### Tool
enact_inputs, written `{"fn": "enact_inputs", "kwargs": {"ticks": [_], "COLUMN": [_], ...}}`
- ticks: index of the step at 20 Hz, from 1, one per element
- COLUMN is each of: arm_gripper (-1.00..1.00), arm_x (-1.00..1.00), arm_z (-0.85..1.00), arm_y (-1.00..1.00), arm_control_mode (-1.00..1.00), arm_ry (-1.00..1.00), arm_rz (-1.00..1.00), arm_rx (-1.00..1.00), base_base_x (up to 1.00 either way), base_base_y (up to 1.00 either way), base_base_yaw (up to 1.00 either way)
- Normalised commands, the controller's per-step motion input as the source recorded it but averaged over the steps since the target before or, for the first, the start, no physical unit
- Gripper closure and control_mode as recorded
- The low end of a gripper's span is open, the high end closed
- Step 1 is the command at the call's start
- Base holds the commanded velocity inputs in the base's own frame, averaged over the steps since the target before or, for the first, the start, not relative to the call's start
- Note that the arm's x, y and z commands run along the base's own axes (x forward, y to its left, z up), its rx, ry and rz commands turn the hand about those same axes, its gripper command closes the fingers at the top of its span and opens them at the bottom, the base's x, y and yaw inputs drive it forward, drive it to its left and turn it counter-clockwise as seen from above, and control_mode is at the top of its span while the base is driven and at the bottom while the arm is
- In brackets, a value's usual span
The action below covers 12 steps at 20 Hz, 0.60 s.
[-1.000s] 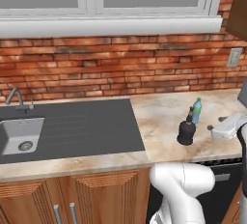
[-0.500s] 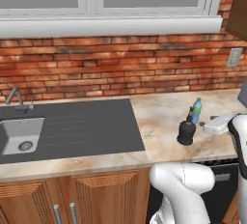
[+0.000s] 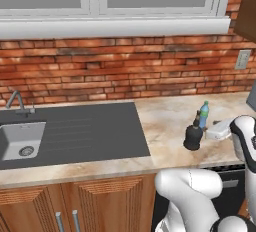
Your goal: Place the drinks on the dining counter in a tight cluster.
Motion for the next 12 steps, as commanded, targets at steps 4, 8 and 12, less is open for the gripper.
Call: {"fn": "enact_inputs", "kwargs": {"ticks": [4, 8, 12], "arm_gripper": [-1.0, -1.0, -1.0], "arm_x": [0.18, 0.18, 0.31], "arm_z": [-0.18, -0.15, -0.08], "arm_y": [0.0, 0.01, 0.01], "arm_control_mode": [-1.0, -1.0, -1.0], "arm_ry": [-0.09, -0.05, 0.0], "arm_rz": [0.04, 0.05, 0.0], "arm_rx": [-0.05, -0.05, 0.0], "base_base_x": [0.0, 0.0, 0.0], "base_base_y": [0.0, 0.0, 0.0], "base_base_yaw": [0.0, 0.0, 0.0]}}
